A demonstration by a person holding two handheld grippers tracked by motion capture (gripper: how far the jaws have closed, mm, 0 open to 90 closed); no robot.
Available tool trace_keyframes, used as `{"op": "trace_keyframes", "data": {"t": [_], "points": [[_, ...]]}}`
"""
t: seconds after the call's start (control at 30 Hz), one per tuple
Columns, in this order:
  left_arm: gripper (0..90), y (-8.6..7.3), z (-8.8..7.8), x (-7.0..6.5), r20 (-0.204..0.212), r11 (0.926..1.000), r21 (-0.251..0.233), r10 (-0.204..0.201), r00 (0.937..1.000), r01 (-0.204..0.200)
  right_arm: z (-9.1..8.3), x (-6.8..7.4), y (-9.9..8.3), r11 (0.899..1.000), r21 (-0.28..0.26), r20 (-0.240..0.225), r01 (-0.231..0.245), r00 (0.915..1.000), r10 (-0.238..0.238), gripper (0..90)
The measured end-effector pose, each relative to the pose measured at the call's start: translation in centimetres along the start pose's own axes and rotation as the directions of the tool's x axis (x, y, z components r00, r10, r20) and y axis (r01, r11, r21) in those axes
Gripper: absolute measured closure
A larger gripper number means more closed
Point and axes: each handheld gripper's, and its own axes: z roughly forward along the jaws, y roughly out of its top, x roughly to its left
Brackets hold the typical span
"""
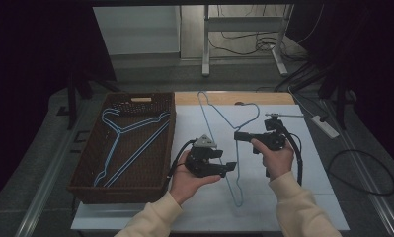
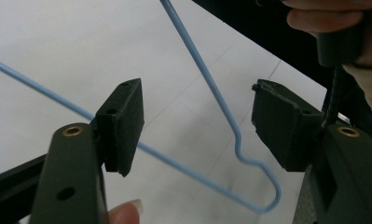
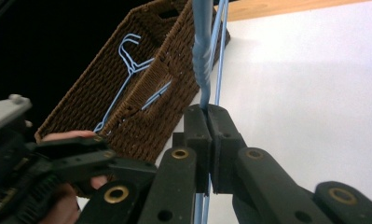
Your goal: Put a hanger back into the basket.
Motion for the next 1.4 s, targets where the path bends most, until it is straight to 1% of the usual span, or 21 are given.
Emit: {"op": "trace_keyframes", "data": {"t": [0.07,0.13,0.23,0.33,0.47,0.5,0.63,0.7,0.77,0.83,0.87,0.9,0.93,1.0,1.1,1.13,1.17,1.2,1.3,1.37,1.4], "points": [[36.7,0.2,0.6,0.1,0.01,0.9999,0.006,-0.009,0.9999,0.009,0.1,0.2,0.0,1.0,-0.007,-0.004,-0.004,1.0,0.004,88.4],[38.7,0.3,1.2,0.1,0.008,0.9998,0.013,-0.016,0.9998,0.016,0.1,0.3,-0.1,1.0,-0.016,-0.006,-0.005,1.0,0.004,88.4],[44.8,0.5,1.9,0.3,0.028,0.9991,0.018,-0.038,0.9989,0.038,0.2,0.5,0.0,1.0,-0.027,-0.011,-0.009,0.9999,0.008,88.3],[57.7,0.5,2.3,0.4,0.07,0.9976,0.028,-0.065,0.9954,0.063,0.3,0.6,0.0,0.999,-0.037,-0.013,-0.009,0.9999,0.008,88.3],[76.0,0.5,2.2,0.6,0.09,0.9964,0.03,-0.082,0.9926,0.079,0.3,0.5,0.0,0.999,-0.04,-0.016,-0.01,0.9998,0.009,88.2],[77.6,0.5,2.2,0.6,0.091,0.9956,0.033,-0.09,0.9918,0.087,0.3,0.5,-0.1,0.999,-0.037,-0.017,-0.008,0.9998,0.008,88.2],[81.2,0.6,1.7,0.9,0.081,0.9919,0.049,-0.121,0.9894,0.117,0.3,0.5,-0.2,0.999,-0.049,-0.031,-0.005,0.9995,0.003,87.7],[83.0,0.6,1.4,1.0,0.07,0.9905,0.049,-0.132,0.9888,0.129,0.1,0.6,-0.2,0.998,-0.056,-0.038,0.01,0.9992,-0.012,86.9],[85.0,0.6,1.1,1.1,0.056,0.9885,0.041,-0.148,0.9875,0.145,0.0,0.7,-0.1,0.997,-0.069,-0.055,0.028,0.998,-0.032,85.3],[87.0,0.6,0.7,1.2,0.058,0.988,0.034,-0.152,0.9866,0.151,-0.2,0.8,-0.2,0.995,-0.083,-0.07,0.048,0.9961,-0.054,80.0],[87.1,0.7,0.5,1.1,0.052,0.9888,0.031,-0.148,0.9877,0.146,-0.3,0.8,-0.2,0.994,-0.091,-0.073,0.059,0.9952,-0.066,76.4],[87.2,0.7,0.3,1.2,0.057,0.9873,0.028,-0.158,0.9858,0.156,-0.4,0.9,-0.3,0.993,-0.095,-0.078,0.073,0.9937,-0.08,73.5],[87.1,0.8,0.2,1.3,0.072,0.9849,0.026,-0.173,0.9824,0.171,-0.5,0.9,-0.3,0.991,-0.1,-0.08,0.084,0.9925,-0.092,68.7],[87.2,0.8,-0.2,1.3,0.07,0.986,0.021,-0.166,0.9836,0.165,-0.9,1.0,-0.5,0.986,-0.112,-0.07,0.121,0.9891,-0.129,59.9],[87.3,0.8,-0.6,1.2,0.078,0.9867,0.016,-0.162,0.9836,0.162,-1.5,1.0,-0.9,0.978,-0.131,-0.072,0.162,0.9825,-0.172,52.8],[87.4,0.9,-0.8,1.1,0.078,0.9874,0.017,-0.158,0.9844,0.157,-1.7,1.0,-1.0,0.976,-0.134,-0.073,0.174,0.9801,-0.185,51.4],[87.4,0.9,-0.9,1.0,0.072,0.9883,0.017,-0.152,0.9857,0.152,-2.0,1.1,-1.2,0.971,-0.143,-0.067,0.191,0.9771,-0.202,49.9],[87.4,0.9,-1.0,0.9,0.07,0.9883,0.019,-0.153,0.9858,0.152,-2.3,1.1,-1.3,0.966,-0.154,-0.067,0.208,0.9732,-0.22,49.2],[87.5,0.9,-1.3,1.0,0.072,0.9881,0.025,-0.153,0.9856,0.151,-3.2,1.4,-1.5,0.958,-0.175,-0.086,0.229,0.9654,-0.246,46.0],[87.5,0.9,-1.5,1.0,0.069,0.9881,0.024,-0.153,0.9858,0.152,-3.9,1.4,-1.6,0.953,-0.183,-0.076,0.241,0.963,-0.259,45.3],[87.5,0.9,-1.5,1.0,0.069,0.9881,0.024,-0.153,0.9858,0.152,-4.2,1.4,-1.7,0.953,-0.182,-0.078,0.242,0.9627,-0.259,45.0]]}}
